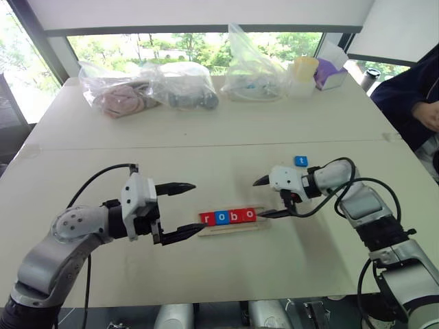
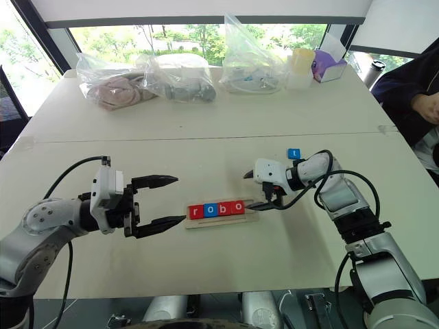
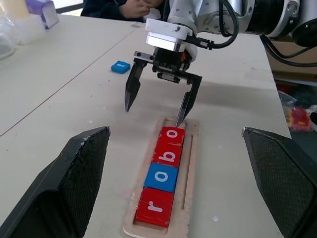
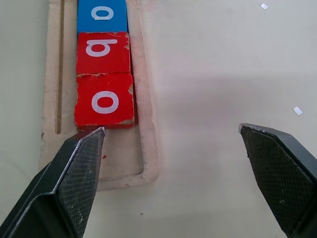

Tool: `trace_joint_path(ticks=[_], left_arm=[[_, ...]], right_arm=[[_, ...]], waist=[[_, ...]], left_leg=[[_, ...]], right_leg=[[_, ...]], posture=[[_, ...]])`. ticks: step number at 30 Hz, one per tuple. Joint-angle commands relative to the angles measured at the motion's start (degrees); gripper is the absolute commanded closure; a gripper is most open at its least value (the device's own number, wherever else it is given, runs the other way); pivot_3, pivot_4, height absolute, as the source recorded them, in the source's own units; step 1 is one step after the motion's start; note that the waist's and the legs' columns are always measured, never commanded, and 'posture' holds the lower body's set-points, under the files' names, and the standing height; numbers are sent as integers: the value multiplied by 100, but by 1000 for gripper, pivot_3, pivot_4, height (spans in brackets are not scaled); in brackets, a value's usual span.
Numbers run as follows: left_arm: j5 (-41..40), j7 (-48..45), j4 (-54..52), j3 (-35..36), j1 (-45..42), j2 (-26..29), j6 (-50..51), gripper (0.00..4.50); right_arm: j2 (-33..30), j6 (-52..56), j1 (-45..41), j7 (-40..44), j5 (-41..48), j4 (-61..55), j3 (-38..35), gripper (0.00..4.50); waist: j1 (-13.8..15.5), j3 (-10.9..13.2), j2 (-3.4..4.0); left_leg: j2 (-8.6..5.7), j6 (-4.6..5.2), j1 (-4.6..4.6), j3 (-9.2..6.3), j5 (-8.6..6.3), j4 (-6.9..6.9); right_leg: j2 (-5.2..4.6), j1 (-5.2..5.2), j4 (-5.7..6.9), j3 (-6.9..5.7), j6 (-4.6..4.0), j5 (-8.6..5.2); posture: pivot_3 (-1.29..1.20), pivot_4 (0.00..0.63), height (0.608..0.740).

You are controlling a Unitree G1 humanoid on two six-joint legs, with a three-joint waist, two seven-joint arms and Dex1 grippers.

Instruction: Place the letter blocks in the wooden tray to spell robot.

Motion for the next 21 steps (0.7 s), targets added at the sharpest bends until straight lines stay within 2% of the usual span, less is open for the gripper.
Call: trace_joint_path(ticks=[1,15,21], left_arm=[[-6,39,-179,-12,-24,-26,-91,0],[6,65,-150,-37,-62,-63,-115,0],[9,59,-174,-44,-42,-51,-105,0]], right_arm=[[39,-1,-112,15,43,-239,-27,40],[154,25,-137,-27,29,-266,-6,40],[-113,25,-220,-71,22,-274,-243,40]], waist=[[0,0,0],[0,0,0],[3,0,1]], left_leg=[[0,0,0,0,0,0],[0,0,0,0,0,0],[0,0,0,0,0,0]], right_leg=[[0,0,0,0,0,0],[0,0,0,0,0,0],[0,0,0,0,0,0]], posture=[[0,150,740],[0,150,740],[0,150,740]])
